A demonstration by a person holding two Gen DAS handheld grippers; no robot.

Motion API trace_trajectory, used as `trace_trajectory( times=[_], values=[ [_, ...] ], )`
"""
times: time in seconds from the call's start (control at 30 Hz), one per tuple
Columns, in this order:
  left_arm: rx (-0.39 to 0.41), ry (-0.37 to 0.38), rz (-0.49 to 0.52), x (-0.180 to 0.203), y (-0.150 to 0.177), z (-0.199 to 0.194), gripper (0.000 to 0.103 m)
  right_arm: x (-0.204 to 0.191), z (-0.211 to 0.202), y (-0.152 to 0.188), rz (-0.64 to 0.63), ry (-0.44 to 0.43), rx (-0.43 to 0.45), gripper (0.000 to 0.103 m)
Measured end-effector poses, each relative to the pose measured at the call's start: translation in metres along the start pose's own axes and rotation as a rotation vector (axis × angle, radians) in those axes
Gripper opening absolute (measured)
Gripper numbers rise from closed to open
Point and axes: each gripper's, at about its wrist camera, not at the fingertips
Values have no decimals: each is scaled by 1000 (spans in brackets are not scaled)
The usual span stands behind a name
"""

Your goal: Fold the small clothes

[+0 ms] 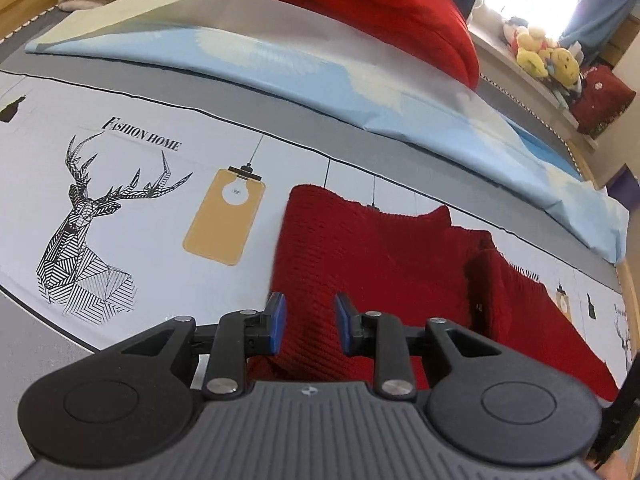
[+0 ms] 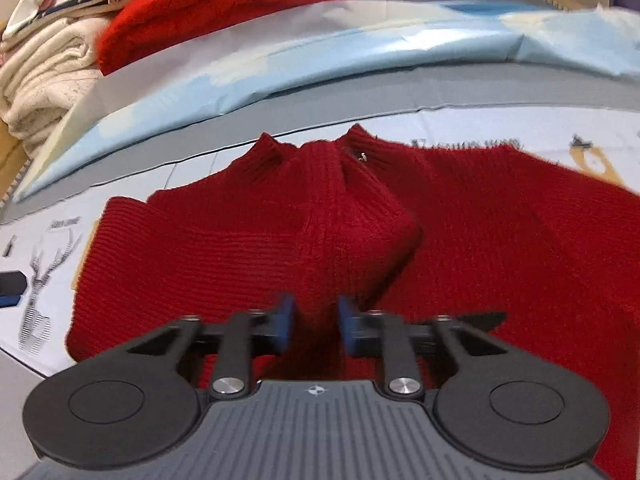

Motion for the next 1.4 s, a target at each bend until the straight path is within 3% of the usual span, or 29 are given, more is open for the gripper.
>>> trace_trajectory(
  times=[0.07, 0.17, 0.23, 0.47, 0.63, 0.7, 0.77, 0.87, 0.97, 1.07, 1.13, 1.17, 1.2, 1.37, 1.4],
  values=[
    [-4, -1, 2, 0, 0, 2, 30, 6, -12, -1, 35, -5, 51, 12],
    [-10, 2, -1, 1, 0, 4, 30, 15, -49, -4, 101, -20, 227, 11],
    [-15, 10, -2, 5, 1, 6, 30, 27, -66, -2, 140, -15, 297, 12],
    [-38, 8, 32, 18, 10, 15, 30, 118, -42, 17, 494, 47, 86, 17],
    [-57, -15, 43, 18, 15, 23, 30, 140, -40, 22, 584, -13, 71, 19],
    [-60, -17, 43, 19, 16, 25, 30, 144, -42, 23, 612, -1, 86, 29],
    [-61, -16, 46, 21, 16, 25, 30, 148, -49, 26, 676, 11, 96, 30],
    [-56, -11, 40, 22, 15, 25, 30, 152, -59, 33, 774, -60, 90, 30],
    [-54, -13, 33, 23, 14, 25, 30, 152, -63, 32, 754, -53, 114, 43],
    [-60, -18, 44, 25, 16, 27, 30, 163, -47, 37, 787, -6, 73, 45],
    [-65, -24, 50, 25, 17, 29, 30, 169, -40, 39, 804, 9, 63, 33],
    [-69, -29, 49, 24, 18, 31, 30, 171, -38, 39, 805, 6, 71, 12],
    [-71, -33, 46, 23, 18, 32, 30, 173, -36, 36, 802, 6, 79, 8],
    [-83, -39, 51, 21, 20, 38, 30, 145, -68, 16, 583, -71, 273, 7],
    [-87, -39, 54, 21, 21, 40, 30, 143, -70, 15, 573, -82, 276, 8]
  ],
)
Point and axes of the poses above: each gripper's, at about its wrist camera, not at the fingertips, and z roughly the way its jaws point, x to its right, y to its underside, and after that the axes turned 1 degree about -z, right-handed
